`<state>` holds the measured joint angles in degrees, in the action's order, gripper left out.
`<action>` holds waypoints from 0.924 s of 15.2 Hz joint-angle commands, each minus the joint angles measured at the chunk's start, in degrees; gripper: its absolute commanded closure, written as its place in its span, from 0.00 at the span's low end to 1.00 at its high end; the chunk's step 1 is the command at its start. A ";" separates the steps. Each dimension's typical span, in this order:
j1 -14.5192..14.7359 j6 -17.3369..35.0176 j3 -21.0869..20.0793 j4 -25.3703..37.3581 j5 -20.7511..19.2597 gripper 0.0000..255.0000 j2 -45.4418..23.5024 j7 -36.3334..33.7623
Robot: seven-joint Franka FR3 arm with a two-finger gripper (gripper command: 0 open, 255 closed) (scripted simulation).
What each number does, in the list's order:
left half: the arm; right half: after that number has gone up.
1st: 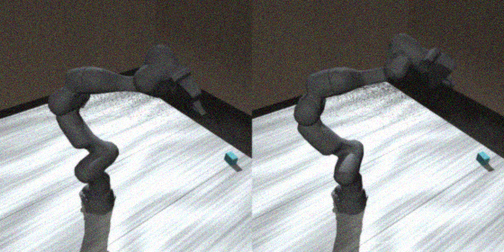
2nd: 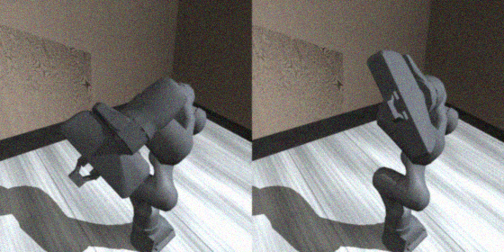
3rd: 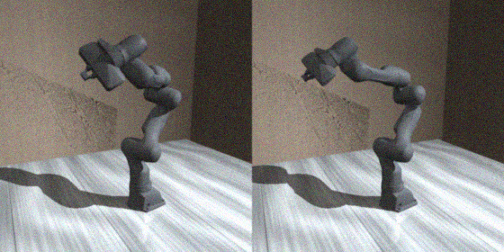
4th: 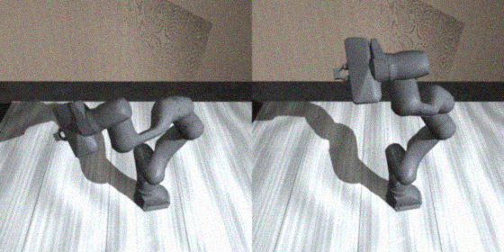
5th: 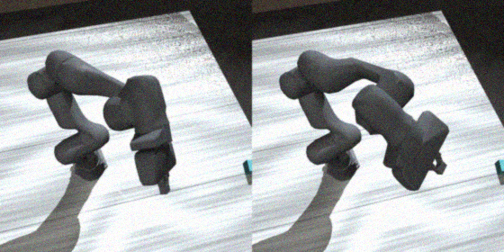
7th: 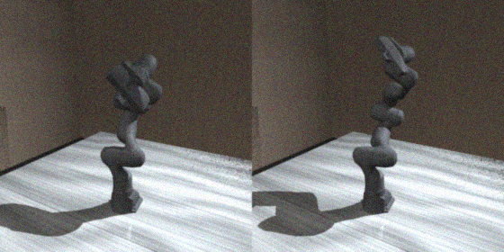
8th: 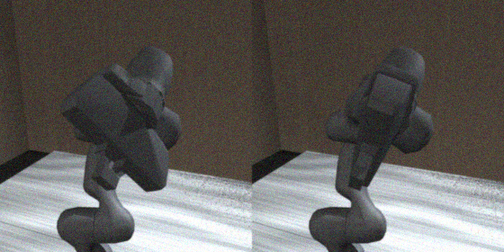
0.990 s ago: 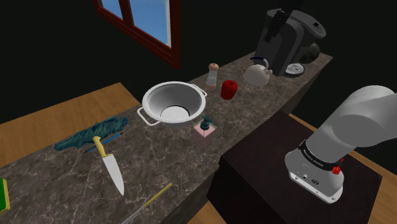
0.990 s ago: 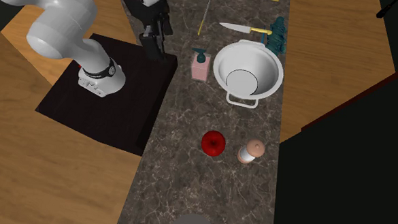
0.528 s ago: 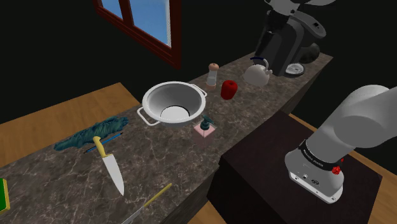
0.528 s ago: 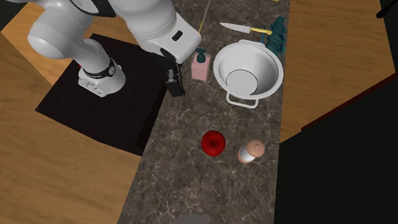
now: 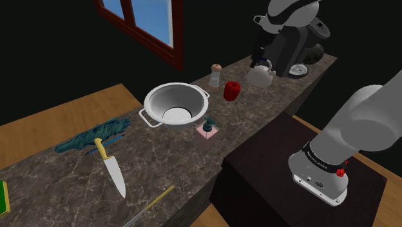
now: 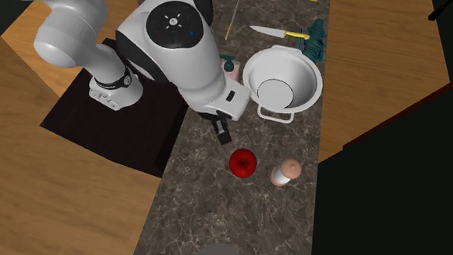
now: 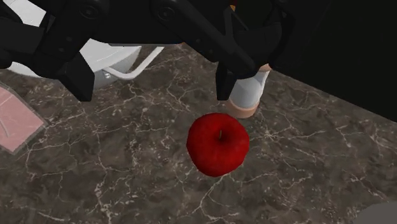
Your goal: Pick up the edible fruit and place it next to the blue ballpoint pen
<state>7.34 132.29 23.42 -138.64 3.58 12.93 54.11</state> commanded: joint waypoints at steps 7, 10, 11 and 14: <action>1.52 7.20 2.79 8.63 14.98 0.00 -20.55 24.22; -0.40 8.13 0.88 13.38 20.32 0.00 -28.17 32.25; -1.22 8.32 0.03 15.10 21.74 0.00 -30.61 34.60; -2.15 9.48 -1.24 16.17 23.44 0.00 -33.22 36.48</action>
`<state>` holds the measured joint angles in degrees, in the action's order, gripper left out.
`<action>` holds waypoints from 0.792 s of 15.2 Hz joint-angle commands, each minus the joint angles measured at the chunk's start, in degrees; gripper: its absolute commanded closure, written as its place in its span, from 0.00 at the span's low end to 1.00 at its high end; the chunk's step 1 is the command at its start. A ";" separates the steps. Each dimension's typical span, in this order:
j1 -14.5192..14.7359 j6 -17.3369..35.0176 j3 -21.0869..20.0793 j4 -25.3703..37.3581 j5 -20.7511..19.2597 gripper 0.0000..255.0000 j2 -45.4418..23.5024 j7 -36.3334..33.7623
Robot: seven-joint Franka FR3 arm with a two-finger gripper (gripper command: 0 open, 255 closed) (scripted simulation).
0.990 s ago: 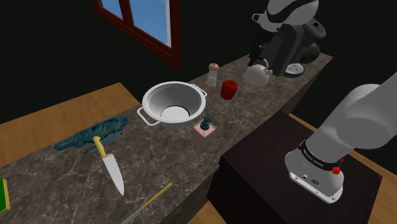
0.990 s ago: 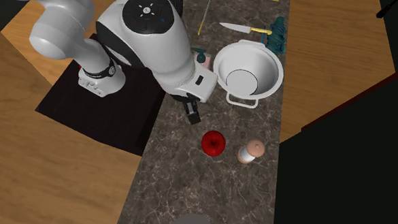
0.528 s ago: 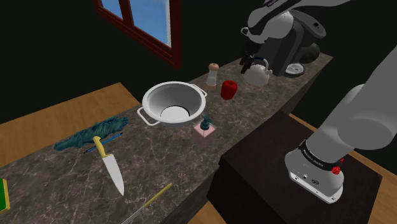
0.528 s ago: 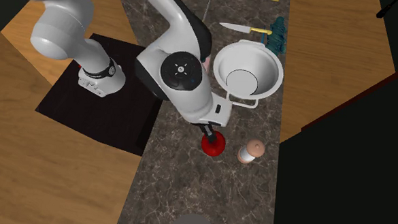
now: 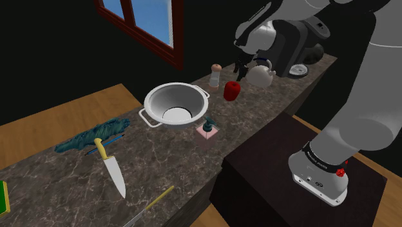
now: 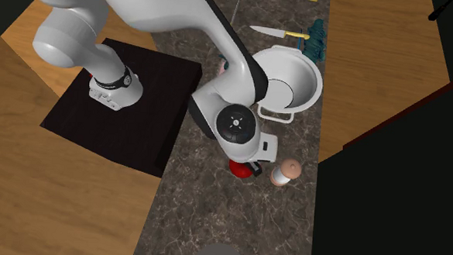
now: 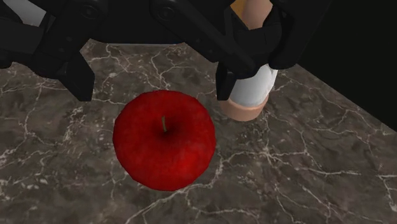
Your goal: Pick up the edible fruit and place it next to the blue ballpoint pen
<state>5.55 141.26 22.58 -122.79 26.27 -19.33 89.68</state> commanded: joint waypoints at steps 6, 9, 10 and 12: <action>-1.24 3.29 -2.22 0.84 3.71 0.00 -4.62 2.87; -1.25 3.29 -2.22 0.84 3.71 0.00 -4.62 2.87; -1.25 3.29 -2.22 0.84 3.71 0.00 -4.62 2.87; -1.25 3.29 -2.22 0.84 3.71 0.00 -4.62 2.87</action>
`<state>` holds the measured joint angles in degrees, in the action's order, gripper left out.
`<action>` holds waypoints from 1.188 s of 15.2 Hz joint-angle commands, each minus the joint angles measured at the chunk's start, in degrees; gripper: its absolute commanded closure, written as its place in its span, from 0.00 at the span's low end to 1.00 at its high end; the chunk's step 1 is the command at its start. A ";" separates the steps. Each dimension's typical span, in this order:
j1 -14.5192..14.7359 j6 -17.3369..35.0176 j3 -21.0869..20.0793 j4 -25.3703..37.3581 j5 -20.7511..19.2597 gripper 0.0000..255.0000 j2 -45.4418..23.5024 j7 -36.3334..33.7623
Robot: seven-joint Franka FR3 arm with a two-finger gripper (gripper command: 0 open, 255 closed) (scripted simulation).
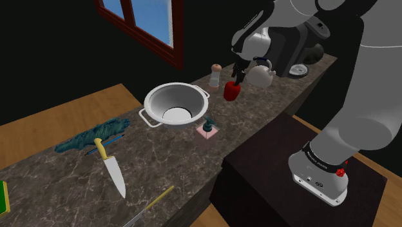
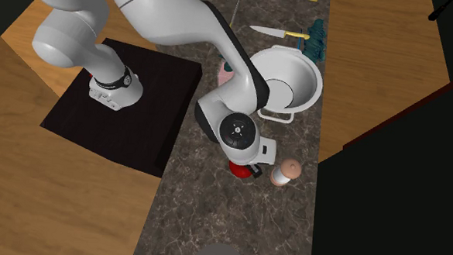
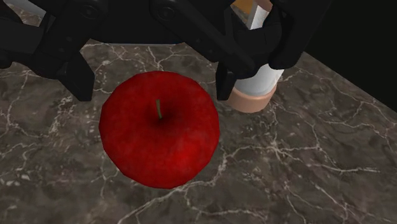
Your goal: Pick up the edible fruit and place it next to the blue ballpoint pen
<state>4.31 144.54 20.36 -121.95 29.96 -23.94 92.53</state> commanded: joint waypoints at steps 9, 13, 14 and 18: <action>-0.01 0.02 -0.01 0.00 0.02 1.00 -0.02 0.01; 0.45 -1.00 0.64 -0.11 -1.06 1.00 1.26 -0.87; 0.67 -1.51 0.95 -0.15 -1.60 1.00 1.88 -1.32; 1.48 -3.61 2.11 -0.18 -3.76 1.00 4.34 -3.09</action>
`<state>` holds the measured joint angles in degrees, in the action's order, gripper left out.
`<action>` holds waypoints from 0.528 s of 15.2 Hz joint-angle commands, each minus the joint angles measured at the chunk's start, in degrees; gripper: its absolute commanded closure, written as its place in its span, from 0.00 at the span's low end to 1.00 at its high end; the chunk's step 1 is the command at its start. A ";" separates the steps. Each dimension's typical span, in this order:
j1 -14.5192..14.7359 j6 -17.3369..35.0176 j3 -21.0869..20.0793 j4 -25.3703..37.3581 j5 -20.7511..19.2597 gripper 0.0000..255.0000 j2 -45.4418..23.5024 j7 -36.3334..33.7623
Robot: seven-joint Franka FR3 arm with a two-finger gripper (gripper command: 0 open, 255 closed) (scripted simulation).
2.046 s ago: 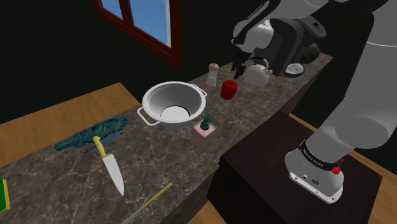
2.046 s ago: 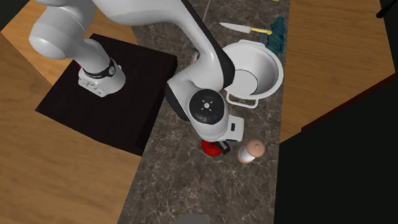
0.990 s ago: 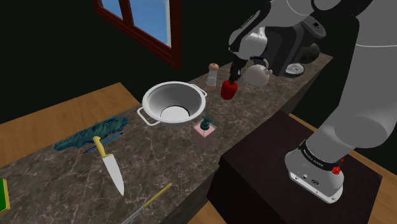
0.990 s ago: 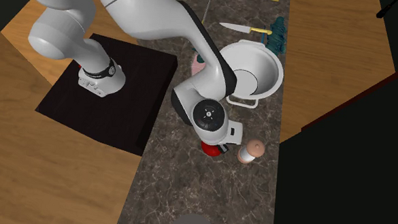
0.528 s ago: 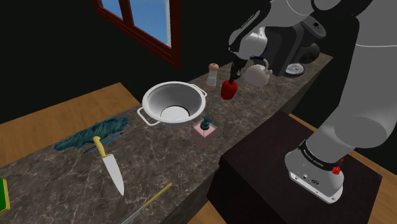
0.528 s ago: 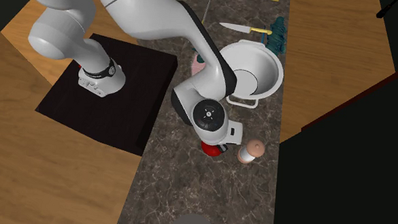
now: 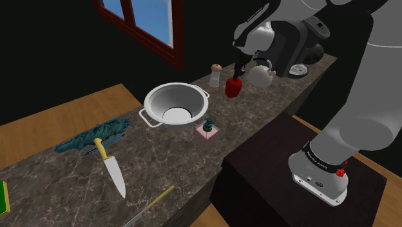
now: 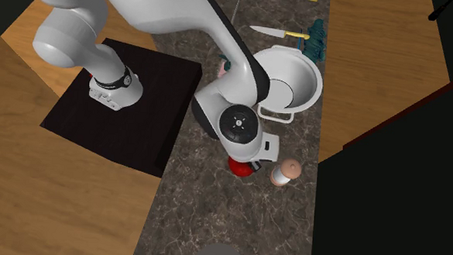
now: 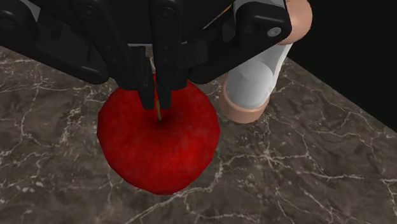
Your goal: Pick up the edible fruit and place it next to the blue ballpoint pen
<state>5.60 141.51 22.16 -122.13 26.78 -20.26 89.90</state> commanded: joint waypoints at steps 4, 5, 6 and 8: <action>0.89 -2.76 1.32 0.20 -2.70 1.00 3.02 -2.20; 1.04 -3.32 1.54 0.28 -3.22 1.00 3.60 -2.62; 1.19 -3.89 1.76 0.38 -3.74 1.00 4.17 -3.05; 1.46 -5.04 2.16 0.61 -4.75 1.00 5.28 -3.88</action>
<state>6.86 137.02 24.10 -121.53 22.59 -15.63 86.51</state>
